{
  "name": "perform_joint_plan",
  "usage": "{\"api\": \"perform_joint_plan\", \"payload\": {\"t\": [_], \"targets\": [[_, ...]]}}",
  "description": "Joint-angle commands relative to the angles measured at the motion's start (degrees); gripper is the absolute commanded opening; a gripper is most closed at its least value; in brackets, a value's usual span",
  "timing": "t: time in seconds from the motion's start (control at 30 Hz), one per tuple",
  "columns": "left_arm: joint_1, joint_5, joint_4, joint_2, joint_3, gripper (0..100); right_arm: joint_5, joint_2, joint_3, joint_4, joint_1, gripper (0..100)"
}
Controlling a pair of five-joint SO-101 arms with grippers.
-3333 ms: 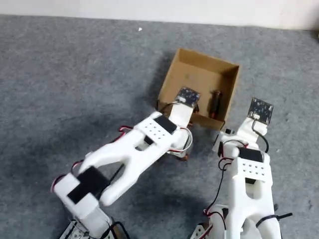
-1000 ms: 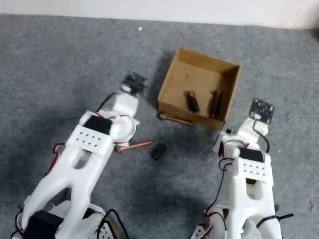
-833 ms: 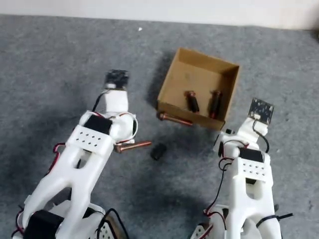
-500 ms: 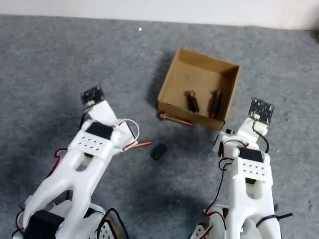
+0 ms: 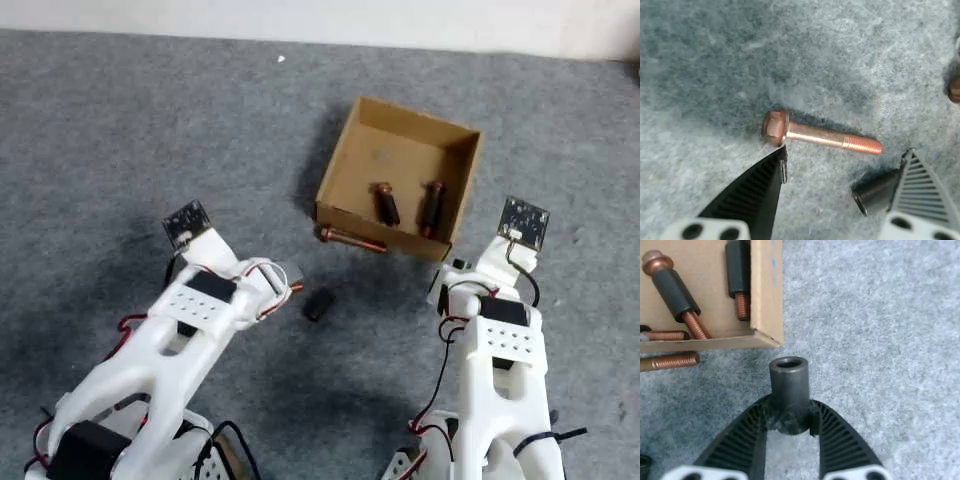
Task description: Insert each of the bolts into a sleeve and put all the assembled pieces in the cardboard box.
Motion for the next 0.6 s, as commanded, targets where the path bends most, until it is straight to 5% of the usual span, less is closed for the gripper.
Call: {"api": "perform_joint_plan", "payload": {"t": [0.0,0.37,0.57], "targets": [[-3.47,0.62,-3.08,-1.01,0.13,35,-0.09,-1.89,-0.31,-1.8,0.4,0.4],[-6.02,2.46,-4.75,15.96,-8.4,34,-0.09,-1.8,-0.22,-1.8,0.4,0.4],[-9.19,2.99,-5.01,16.66,-9.19,15,-0.09,-1.8,-0.22,-1.8,0.4,0.4]]}}
